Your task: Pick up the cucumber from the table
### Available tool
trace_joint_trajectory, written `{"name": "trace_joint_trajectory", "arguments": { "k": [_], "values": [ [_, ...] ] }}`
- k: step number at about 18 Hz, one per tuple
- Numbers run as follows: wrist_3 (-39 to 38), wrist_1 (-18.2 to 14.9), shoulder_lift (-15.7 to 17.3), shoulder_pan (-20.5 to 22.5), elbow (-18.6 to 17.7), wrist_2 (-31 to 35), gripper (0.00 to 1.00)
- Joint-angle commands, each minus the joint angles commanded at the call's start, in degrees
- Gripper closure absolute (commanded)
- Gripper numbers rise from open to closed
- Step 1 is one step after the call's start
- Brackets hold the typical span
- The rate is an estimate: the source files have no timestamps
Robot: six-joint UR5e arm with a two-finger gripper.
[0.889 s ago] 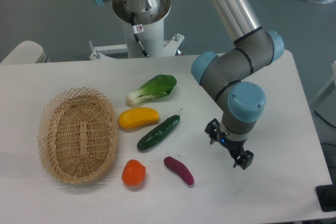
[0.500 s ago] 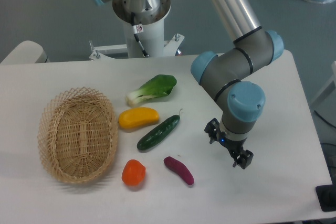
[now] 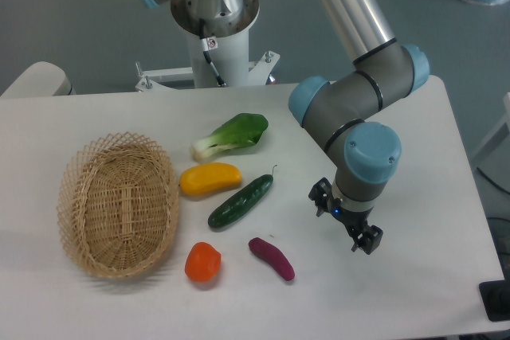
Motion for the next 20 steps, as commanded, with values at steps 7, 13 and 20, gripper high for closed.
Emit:
{"name": "trace_joint_trajectory", "arguments": {
  "k": [7, 13, 20],
  "values": [
    [-3.7, 3.4, 6.2, 0.0, -8.9, -0.4, 0.0],
    [-10.3, 4.4, 7.0, -2.5, -12.0, -0.2, 0.0],
    [-10.0, 4.4, 8.8, -3.0, -15.2, -0.2, 0.0]
  ]
}}
